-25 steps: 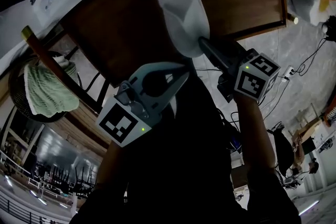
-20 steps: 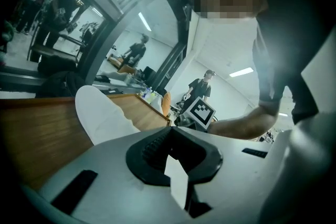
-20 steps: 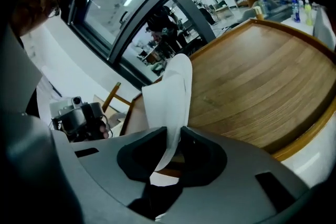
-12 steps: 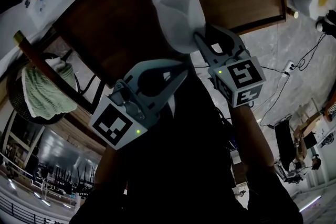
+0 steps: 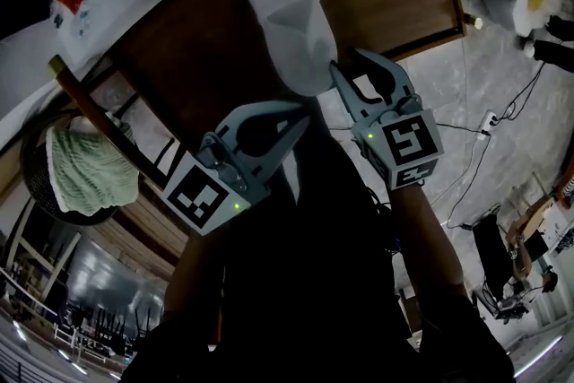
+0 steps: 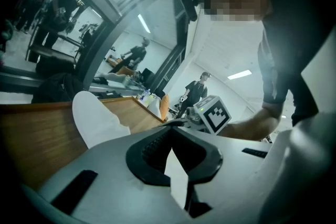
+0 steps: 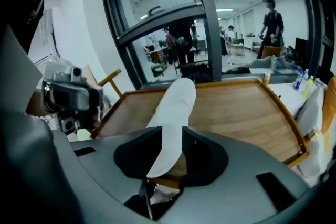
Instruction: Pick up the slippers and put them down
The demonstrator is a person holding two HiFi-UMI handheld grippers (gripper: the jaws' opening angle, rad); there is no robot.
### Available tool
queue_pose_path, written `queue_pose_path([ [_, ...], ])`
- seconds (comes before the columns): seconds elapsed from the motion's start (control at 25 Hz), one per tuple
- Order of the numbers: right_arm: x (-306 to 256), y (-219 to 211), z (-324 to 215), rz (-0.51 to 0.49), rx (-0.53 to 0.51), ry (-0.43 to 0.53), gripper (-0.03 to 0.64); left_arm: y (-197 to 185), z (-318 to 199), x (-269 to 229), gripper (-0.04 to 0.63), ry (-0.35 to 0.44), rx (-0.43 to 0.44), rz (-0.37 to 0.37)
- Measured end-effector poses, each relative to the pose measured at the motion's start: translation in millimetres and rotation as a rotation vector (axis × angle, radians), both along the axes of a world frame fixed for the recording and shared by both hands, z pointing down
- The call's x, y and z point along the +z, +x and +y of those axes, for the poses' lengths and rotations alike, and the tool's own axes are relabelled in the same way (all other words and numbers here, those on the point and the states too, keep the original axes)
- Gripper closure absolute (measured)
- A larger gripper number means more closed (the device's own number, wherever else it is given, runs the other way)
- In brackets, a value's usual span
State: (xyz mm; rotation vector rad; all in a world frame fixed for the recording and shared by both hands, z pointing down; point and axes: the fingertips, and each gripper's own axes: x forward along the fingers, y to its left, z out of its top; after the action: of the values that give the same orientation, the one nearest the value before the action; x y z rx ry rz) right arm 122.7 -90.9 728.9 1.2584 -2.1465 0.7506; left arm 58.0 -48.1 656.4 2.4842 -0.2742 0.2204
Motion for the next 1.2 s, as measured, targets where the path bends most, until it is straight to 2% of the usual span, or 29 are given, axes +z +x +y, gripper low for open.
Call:
queue_pose_path([
  [0.04,-16.1,-1.0,-3.0,-0.015,-0.013,0.039,0.506,1.0,-3.5,-7.7,0.584,0.005,-0.011,0.01],
  [0.08,-34.3,-2.4,-5.7,-0.028,-0.032,0.08,0.557,2.1,-7.5,-19.7,0.584,0.02,-0.02,0.023],
  [0.12,-54.1,-3.7,-7.3,-0.035,-0.055,0.118,0.564,2.8,-10.9,-35.8,0.584,0.042,-0.026,0.035],
  [0.28,-145.7,-12.9,-6.7,-0.083,-0.13,0.244,0.579,-3.8,-15.8,-118.2,0.584,0.152,-0.038,0.063],
  [0.4,-217.0,-21.1,-25.9,-0.12,-0.191,0.4,0.584,-10.5,-37.4,-176.1,0.584,0.269,-0.06,0.09],
  [0.48,-263.3,-24.3,-37.2,-0.179,-0.222,0.484,0.586,-8.2,-53.4,-209.5,0.584,0.345,-0.064,0.108],
  [0.6,-328.2,-36.6,-17.5,-0.307,-0.241,0.542,0.588,-3.3,-45.5,-258.8,0.584,0.397,-0.035,0.129],
  [0.72,-379.1,-48.1,-2.8,-0.329,-0.277,0.614,0.588,-3.4,-38.4,-306.3,0.584,0.482,-0.022,0.143],
  [0.84,-420.8,-47.6,-1.4,-0.33,-0.323,0.724,0.588,-12.1,-41.2,-344.1,0.584,0.567,-0.019,0.146],
  [0.96,-452.6,-47.7,0.3,-0.339,-0.329,0.801,0.588,-27.1,-43.4,-370.8,0.584,0.62,-0.024,0.141],
  [1.04,-460.7,-48.4,1.5,-0.348,-0.329,0.821,0.588,-36.9,-45.2,-381.6,0.584,0.637,-0.051,0.145],
  [1.2,-450.1,-44.9,1.9,-0.374,-0.308,0.801,0.588,-44.1,-45.2,-375.4,0.584,0.626,-0.074,0.131],
])
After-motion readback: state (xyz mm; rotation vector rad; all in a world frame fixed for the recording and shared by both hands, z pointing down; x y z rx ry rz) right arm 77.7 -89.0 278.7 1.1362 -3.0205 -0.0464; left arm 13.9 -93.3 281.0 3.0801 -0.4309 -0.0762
